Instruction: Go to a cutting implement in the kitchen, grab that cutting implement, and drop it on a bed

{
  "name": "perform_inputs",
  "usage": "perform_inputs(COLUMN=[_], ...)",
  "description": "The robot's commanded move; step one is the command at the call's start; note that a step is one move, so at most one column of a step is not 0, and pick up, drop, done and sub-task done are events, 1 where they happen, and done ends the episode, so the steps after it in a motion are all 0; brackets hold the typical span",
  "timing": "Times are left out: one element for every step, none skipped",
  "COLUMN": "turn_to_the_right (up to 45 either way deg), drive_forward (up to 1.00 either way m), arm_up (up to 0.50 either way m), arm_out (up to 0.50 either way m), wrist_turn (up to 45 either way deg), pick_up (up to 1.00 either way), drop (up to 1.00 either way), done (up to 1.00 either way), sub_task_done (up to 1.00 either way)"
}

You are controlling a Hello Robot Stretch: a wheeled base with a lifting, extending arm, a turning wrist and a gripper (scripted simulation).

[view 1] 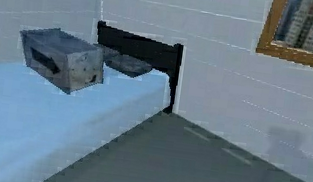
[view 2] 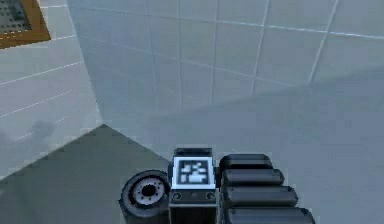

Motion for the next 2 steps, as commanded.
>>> perform_inputs(turn_to_the_right=[9.0,0.0], drive_forward=[0.00,0.95], arm_up=[0.00,0.00], arm_out=[0.00,0.00], wrist_turn=[0.0,0.0], pick_up=[0.00,0.00], drop=[0.00,0.00], done=[0.00,0.00], sub_task_done=[0.00,0.00])
